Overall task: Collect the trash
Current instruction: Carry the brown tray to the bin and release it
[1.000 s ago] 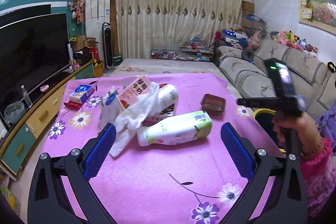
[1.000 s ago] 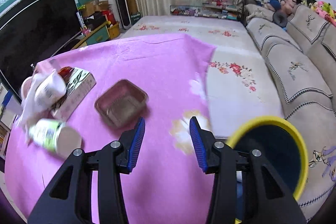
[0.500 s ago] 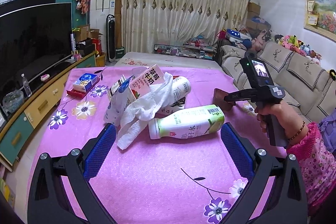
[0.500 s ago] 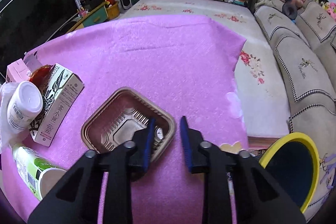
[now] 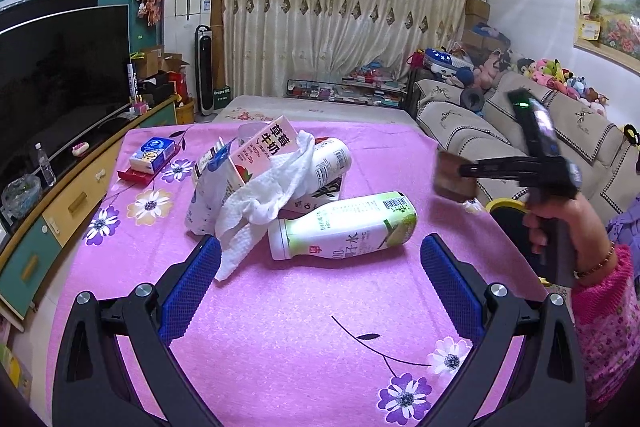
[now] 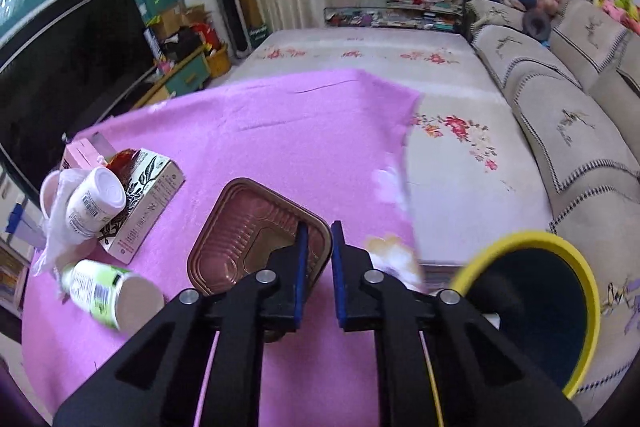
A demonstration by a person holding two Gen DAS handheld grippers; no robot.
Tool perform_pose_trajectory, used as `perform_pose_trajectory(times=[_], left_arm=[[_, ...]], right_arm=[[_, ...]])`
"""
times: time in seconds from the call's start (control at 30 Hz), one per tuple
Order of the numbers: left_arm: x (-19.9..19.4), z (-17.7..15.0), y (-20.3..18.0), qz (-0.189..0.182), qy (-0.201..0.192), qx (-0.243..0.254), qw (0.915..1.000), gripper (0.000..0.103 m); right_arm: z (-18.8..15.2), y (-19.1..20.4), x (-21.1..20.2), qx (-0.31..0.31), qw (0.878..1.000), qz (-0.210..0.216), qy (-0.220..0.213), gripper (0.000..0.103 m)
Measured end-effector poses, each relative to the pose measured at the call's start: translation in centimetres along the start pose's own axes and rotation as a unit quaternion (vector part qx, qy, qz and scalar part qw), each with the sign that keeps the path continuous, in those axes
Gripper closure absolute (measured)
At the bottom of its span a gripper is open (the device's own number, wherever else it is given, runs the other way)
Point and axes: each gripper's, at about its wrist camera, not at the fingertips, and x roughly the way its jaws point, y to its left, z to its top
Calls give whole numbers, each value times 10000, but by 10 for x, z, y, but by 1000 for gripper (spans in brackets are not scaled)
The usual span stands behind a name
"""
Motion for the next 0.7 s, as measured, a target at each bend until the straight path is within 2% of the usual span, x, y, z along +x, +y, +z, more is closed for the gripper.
perform_pose_trajectory(times=[0.2,0.3,0.47,0.7], left_arm=[[4,-2,-8,-40,47,50,10000,5],[7,-4,-15,-65,91,119,9999,5],[11,-8,-29,-114,167,264,9994,5],[18,-9,-44,-156,270,419,9986,5]], right_arm=[[-29,-69,-42,558,9972,-439,-251,92],[-46,-109,-50,871,9934,-710,-211,92],[-76,-161,-35,1310,9857,-1049,128,92],[-93,-187,-9,1548,9784,-1316,373,91]])
